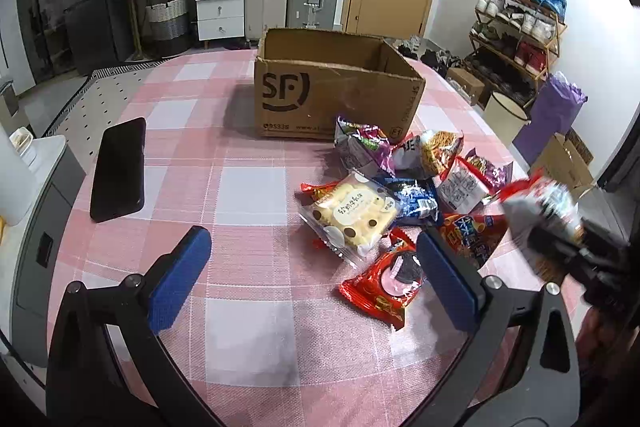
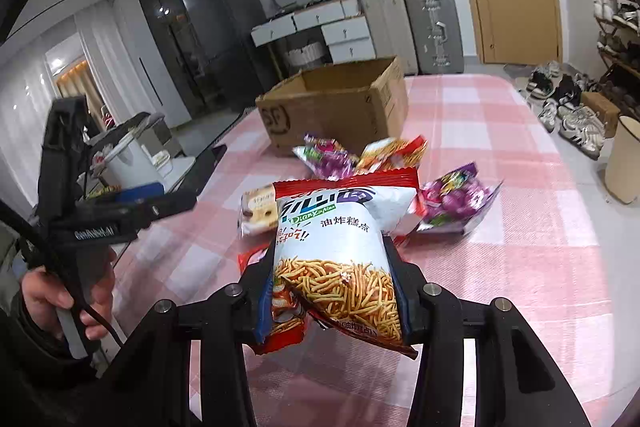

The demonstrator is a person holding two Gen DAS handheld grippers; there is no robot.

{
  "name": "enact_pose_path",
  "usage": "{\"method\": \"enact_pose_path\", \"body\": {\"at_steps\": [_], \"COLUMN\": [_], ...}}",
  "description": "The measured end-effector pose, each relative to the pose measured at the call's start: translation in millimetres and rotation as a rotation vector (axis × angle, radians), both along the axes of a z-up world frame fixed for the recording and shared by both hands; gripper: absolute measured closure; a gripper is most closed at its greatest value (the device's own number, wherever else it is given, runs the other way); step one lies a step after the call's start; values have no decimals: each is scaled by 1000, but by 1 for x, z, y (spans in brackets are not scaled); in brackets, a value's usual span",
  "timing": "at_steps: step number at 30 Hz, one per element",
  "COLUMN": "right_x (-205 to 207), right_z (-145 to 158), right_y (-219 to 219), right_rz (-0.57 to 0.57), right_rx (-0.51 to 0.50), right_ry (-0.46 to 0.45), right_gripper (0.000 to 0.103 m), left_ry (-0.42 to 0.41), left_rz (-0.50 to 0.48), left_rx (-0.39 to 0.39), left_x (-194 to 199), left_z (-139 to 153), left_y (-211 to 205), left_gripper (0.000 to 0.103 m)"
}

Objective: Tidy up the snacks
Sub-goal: 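Lift the noodle bag with the right gripper while the left gripper grasps the red Oreo pack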

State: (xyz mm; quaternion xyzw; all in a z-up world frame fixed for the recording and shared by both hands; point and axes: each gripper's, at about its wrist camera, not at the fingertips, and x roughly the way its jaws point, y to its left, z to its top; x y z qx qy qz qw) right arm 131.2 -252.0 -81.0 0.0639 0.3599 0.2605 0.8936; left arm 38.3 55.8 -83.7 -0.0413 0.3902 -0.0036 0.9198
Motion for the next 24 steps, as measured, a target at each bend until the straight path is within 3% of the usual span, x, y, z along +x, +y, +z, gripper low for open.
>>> {"method": "enact_pose_path", "body": {"at_steps": [10,24], "right_x": [-9,-5], "right_z": [16,14], "right_y": [-12,-15], "right_rz": [-37,-43], "right_rx": [-12,2], "right_ry": [-51,-42], "right_gripper": [57,57], "left_ry": [65,179], "left_rz": [-51,-179], "left_rx": [-11,-125], "left_x": [12,24], "left_z": [-22,-64], "left_y": [-14,-39], "left_gripper": [1,1]}}
